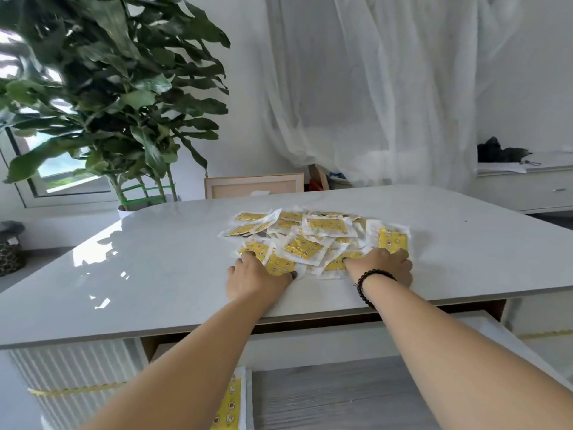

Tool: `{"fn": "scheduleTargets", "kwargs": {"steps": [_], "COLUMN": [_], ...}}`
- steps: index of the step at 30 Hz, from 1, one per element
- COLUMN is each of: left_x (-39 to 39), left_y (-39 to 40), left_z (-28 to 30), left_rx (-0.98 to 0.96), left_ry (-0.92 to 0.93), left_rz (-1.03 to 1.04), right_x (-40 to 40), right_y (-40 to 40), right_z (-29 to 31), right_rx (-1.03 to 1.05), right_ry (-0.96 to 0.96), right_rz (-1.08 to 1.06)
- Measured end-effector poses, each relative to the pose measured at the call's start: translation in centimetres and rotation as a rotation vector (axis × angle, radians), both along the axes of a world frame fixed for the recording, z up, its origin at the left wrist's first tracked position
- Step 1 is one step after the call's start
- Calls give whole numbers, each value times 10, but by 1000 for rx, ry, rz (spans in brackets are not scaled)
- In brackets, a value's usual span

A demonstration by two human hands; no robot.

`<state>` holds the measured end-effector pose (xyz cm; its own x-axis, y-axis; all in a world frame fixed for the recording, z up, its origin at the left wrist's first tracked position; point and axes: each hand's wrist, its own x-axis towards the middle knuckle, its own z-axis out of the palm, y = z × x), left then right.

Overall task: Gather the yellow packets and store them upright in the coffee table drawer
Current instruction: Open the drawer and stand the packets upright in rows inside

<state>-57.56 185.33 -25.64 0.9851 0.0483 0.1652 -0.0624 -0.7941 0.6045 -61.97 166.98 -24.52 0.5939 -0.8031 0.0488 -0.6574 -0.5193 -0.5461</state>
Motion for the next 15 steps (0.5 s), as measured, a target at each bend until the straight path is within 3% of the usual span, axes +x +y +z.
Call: {"fn": "scheduleTargets", "kwargs": {"steps": [7,12,15], "left_x": [-7,-6,-8], "left_y": [11,27,29], "left_z": [4,4,4], "left_rx": [-348,-702,-723], "left_ry": [-46,22,-12], "left_rz": [-104,-84,-96], "right_x": [12,5,-10], "right_y": [5,-4,-10], "right_z": [-2,17,36], "right_rx": [-9,186,217], "right_ry": [-13,10,86], "right_rz": [-5,121,250]}}
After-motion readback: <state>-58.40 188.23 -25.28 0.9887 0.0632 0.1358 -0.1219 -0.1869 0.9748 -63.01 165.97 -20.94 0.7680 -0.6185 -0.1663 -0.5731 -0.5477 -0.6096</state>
